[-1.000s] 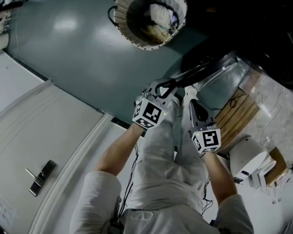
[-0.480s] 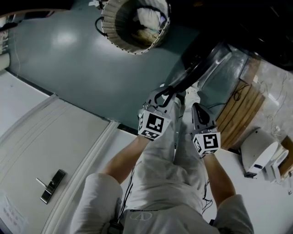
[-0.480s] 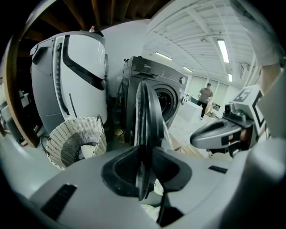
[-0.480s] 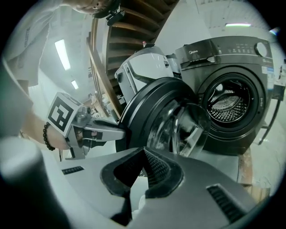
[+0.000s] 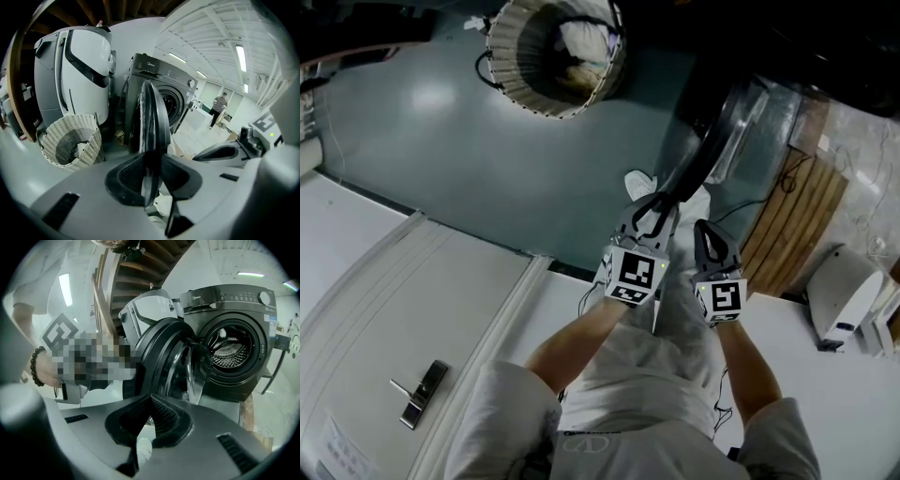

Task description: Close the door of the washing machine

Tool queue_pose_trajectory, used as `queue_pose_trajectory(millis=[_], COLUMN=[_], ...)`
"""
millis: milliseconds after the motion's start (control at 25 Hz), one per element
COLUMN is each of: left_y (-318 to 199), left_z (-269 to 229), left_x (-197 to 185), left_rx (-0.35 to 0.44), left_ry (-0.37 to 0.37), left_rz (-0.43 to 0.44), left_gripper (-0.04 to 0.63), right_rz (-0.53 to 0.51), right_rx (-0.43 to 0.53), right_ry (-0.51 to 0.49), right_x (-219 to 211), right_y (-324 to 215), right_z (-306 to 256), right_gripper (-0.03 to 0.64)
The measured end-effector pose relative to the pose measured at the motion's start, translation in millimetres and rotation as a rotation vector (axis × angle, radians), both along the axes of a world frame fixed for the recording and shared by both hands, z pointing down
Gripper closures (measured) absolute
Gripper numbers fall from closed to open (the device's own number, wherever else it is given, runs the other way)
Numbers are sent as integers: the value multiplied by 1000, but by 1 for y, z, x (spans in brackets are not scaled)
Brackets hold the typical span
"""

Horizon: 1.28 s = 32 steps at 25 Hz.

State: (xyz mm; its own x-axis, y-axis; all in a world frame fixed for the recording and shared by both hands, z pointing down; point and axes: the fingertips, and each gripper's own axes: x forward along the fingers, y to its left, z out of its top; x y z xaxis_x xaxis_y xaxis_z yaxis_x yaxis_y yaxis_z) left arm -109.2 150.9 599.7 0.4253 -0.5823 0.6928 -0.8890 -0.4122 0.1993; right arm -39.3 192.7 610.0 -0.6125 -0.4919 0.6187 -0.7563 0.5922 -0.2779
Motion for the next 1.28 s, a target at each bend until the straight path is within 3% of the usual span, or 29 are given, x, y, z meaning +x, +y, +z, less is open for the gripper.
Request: queue_pose_trajectory(millis=[240,600,1040,1280], left_y=[4,6,7,6], left_z=[2,3,4,4], left_x=[21,50,96,116], left_rx=[-62,-153,-237,-274], left_ry=[36,69,137,162], left_rz=[37,58,92,105], left_gripper=[492,480,460,453], right_rz=[48,-2,49,26], right_rx=[25,40,38,70], right_ry=[-5,10,30,75], right_x=[14,20,45,63], right_y=[6,20,20,18], right_z=[4,9,19,21], right_gripper=[603,557,509,502])
